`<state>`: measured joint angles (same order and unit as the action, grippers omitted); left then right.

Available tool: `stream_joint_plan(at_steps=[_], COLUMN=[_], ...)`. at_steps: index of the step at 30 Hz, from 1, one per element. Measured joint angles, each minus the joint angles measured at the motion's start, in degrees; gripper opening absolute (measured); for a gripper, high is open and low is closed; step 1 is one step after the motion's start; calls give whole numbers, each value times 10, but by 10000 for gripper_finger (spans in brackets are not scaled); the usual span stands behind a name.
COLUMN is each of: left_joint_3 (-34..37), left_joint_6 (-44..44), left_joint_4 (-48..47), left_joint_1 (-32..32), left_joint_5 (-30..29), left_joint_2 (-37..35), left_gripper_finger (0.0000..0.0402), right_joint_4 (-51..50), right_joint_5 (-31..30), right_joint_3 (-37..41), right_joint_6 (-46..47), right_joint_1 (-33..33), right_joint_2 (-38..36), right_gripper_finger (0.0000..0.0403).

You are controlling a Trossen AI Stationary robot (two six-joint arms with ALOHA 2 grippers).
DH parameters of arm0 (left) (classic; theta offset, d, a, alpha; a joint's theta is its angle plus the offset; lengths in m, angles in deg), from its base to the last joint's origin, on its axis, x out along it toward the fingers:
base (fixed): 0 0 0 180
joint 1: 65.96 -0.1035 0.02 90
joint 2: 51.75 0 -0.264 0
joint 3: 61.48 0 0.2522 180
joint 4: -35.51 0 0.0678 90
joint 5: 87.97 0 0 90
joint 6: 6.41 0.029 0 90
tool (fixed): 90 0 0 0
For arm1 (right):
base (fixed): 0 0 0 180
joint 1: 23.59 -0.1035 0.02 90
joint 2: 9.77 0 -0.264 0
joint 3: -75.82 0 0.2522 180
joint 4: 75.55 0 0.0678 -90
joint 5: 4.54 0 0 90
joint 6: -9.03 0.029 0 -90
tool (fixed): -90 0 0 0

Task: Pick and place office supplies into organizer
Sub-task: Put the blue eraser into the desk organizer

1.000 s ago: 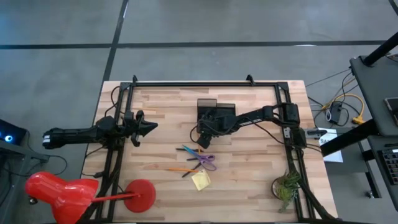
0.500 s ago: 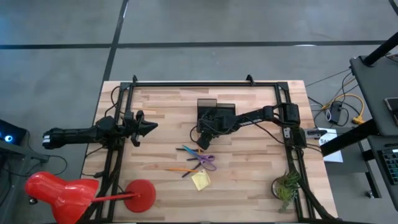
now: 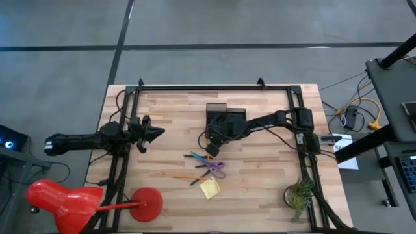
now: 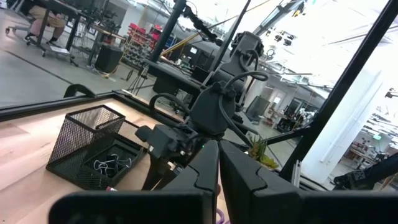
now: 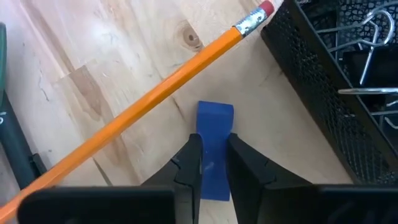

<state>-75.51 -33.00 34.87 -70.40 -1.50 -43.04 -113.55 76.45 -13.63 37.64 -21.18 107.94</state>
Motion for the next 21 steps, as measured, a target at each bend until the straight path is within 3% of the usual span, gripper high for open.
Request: stream_joint_plan(at_steps=[11,21], left_joint_3=[0,0], left_joint_6=[0,0], left_joint_4=[0,0], left_joint_1=[0,0], left_joint_5=[0,0], left_joint_2=[-1,-1], left_gripper_finger=[0,0], right_joint_4=[-96,-146], right_joint_5=[-13,-133], right_joint_3=[-59,-122], right_joint_6=[-7,-36], right_joint_1=[-5,9], right_joint_2=[-11,-61], right_gripper_finger=[46,46])
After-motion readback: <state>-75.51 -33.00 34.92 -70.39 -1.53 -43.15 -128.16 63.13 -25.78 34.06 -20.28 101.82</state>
